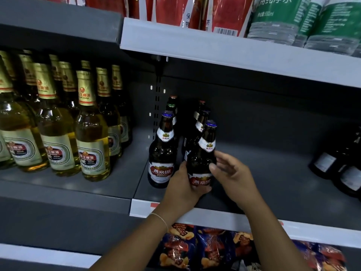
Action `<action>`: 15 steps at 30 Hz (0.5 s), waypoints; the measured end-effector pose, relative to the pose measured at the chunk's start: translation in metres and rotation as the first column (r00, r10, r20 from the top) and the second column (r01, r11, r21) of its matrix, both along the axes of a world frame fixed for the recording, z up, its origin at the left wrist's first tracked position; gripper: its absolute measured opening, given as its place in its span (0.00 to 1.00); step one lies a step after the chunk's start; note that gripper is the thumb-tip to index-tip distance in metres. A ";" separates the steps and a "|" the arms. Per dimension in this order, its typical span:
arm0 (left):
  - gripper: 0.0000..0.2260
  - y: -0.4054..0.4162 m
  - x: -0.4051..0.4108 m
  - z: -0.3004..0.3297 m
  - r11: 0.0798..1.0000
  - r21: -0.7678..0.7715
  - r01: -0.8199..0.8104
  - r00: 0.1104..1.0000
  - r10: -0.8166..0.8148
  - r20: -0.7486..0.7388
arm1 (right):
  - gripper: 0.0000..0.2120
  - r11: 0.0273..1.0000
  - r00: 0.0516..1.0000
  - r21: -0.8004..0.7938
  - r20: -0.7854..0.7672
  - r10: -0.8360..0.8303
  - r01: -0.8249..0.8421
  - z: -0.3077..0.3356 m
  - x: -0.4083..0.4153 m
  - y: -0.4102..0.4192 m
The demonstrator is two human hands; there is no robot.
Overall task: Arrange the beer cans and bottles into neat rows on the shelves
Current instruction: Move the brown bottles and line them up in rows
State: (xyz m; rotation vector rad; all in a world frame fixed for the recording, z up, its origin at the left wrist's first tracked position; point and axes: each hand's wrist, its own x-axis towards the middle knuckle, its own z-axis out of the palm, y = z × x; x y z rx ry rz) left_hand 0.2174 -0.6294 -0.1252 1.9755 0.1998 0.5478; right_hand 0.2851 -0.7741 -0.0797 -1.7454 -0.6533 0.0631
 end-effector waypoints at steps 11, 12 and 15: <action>0.28 -0.002 -0.025 -0.003 0.970 0.211 -0.121 0.993 0.116 0.037 | 0.31 1.000 1.000 -0.002 0.004 0.022 -0.022 -0.039 -0.004 0.011; 0.29 -0.002 -0.026 -0.005 0.971 0.210 -0.118 0.993 0.111 0.042 | 0.30 1.000 1.000 0.003 -0.003 0.016 -0.016 -0.041 -0.004 0.013; 0.29 -0.002 -0.028 -0.007 0.974 0.193 -0.117 0.993 0.111 0.044 | 0.29 1.000 1.000 0.028 -0.018 -0.003 0.004 -0.047 -0.006 0.018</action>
